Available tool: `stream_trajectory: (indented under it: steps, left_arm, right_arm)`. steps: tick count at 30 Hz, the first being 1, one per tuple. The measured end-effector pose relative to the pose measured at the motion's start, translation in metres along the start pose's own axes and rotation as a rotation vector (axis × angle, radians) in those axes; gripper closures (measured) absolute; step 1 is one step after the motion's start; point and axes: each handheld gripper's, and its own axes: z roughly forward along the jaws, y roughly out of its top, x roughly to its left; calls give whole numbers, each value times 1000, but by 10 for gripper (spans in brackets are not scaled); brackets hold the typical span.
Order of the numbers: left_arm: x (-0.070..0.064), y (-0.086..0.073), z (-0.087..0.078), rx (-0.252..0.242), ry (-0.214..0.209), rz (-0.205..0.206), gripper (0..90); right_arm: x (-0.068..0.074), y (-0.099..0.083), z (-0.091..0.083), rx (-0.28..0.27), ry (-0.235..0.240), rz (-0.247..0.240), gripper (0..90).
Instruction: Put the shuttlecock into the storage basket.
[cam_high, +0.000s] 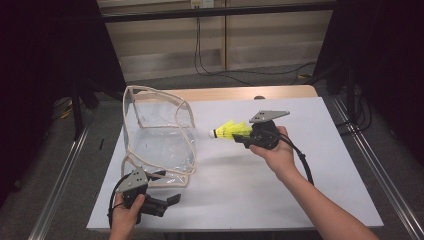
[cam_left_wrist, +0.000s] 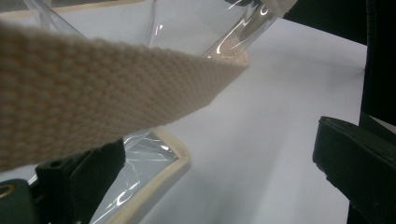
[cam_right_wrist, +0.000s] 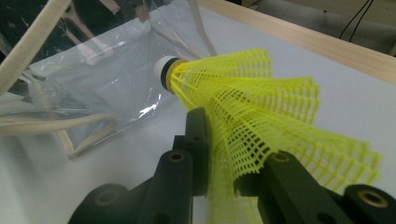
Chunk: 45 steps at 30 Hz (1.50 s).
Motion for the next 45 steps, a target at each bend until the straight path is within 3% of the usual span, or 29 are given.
stream_trajectory:
  steps: [45]
  left_arm:
    - [-1,0,0,-2,-3,1,27]
  right_arm:
    - [31,60,-8,-36,89,-46,795]
